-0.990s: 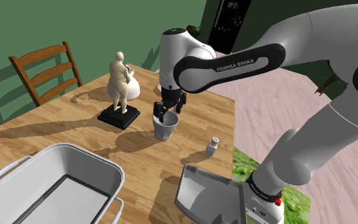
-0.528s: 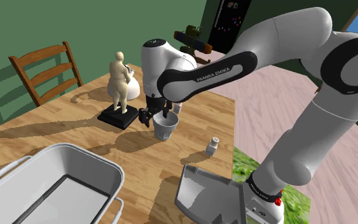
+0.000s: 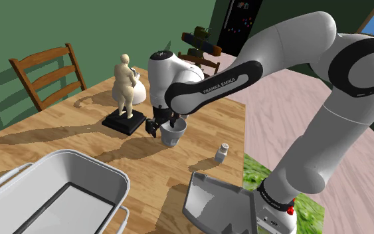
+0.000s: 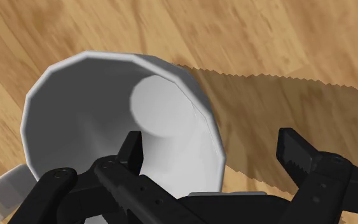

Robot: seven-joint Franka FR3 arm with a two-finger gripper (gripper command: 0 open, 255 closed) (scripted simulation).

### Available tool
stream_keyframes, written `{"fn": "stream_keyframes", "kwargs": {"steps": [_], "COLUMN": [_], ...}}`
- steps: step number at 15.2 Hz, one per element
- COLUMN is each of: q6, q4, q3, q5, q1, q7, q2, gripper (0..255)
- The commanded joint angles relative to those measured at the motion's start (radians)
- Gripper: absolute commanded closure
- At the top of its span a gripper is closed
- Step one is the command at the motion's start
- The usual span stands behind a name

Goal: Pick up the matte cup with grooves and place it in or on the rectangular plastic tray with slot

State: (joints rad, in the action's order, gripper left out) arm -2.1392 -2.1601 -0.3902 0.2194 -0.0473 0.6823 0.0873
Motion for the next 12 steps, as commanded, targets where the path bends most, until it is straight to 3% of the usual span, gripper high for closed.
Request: {"fn": "stream_keyframes", "kwargs": {"steps": [1,4,5,12], "q6": [-0.001,-0.001,-0.001,-0.001], "q4": [-0.001,-0.001,-0.001,-0.001], "q3": [0.0,0.0,0.0,0.0], "q5": [0.0,0.0,0.0,0.0], "q1": [0.0,0.0,0.0,0.0], "q7": [0.0,0.0,0.0,0.0], "q2": [0.0,0.0,0.0,0.0], "gripper": [0,0,255,255]}}
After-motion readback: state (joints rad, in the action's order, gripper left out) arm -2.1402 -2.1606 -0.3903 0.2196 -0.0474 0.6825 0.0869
